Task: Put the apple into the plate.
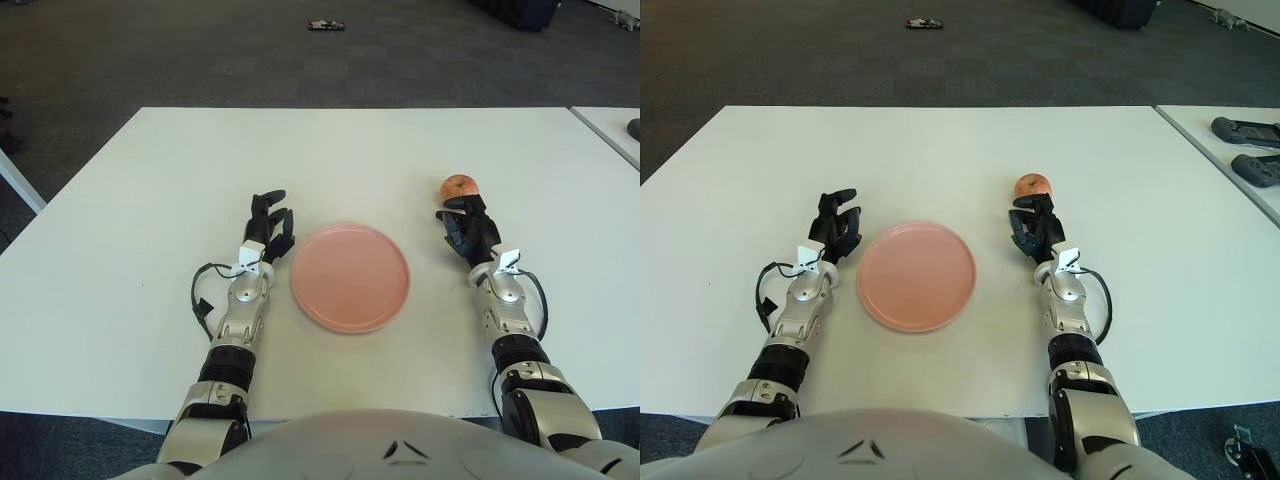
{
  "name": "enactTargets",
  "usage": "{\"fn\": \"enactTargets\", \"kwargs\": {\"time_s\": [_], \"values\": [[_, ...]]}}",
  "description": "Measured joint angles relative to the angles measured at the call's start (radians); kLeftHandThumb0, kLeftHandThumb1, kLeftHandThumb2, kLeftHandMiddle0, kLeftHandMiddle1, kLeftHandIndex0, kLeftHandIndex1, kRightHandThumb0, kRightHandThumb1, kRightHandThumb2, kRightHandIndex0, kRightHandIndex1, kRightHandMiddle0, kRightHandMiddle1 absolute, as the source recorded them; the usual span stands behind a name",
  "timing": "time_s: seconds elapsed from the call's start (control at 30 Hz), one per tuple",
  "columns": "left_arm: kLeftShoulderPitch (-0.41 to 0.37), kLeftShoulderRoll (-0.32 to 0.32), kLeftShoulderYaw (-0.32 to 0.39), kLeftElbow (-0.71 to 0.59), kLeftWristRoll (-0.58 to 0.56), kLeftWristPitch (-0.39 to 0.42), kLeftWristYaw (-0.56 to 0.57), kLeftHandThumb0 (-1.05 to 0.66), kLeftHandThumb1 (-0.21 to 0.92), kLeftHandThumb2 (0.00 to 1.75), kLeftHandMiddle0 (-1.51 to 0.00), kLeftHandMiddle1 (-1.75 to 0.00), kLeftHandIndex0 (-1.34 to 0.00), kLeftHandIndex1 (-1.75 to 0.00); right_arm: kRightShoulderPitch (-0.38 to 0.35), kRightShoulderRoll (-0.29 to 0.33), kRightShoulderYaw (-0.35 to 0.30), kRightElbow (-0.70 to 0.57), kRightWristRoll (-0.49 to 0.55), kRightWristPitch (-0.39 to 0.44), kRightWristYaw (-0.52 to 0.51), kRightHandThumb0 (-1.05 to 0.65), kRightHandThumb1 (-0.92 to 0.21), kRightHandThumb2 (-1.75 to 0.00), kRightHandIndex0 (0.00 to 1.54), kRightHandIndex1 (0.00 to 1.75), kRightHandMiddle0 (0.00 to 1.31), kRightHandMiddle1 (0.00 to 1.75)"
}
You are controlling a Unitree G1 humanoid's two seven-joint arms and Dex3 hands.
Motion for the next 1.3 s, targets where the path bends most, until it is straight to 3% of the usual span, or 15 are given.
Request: {"fn": "enactTargets", "kwargs": {"time_s": [1.3], "values": [[-0.007,0.000,0.002,0.022,-0.006,-0.020,0.000,-0.77,0.92,0.60,-0.26,-0.75,-0.01,-1.22,-0.004,0.000,0.000,0.006,0.000,0.000,0.000,-0.35,-0.92,-0.47,0.34,1.23,0.25,1.69]]}}
